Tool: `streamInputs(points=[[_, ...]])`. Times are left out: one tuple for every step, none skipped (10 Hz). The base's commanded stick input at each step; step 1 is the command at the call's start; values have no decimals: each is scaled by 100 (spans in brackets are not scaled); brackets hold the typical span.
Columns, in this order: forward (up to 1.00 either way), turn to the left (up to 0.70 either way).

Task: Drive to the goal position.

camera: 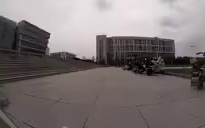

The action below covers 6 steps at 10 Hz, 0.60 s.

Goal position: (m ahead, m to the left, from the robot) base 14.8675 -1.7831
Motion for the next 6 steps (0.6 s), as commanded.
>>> streamInputs(points=[[0, 0], [0, 0], [0, 0], [0, 0], [0, 0], [0, 0]])
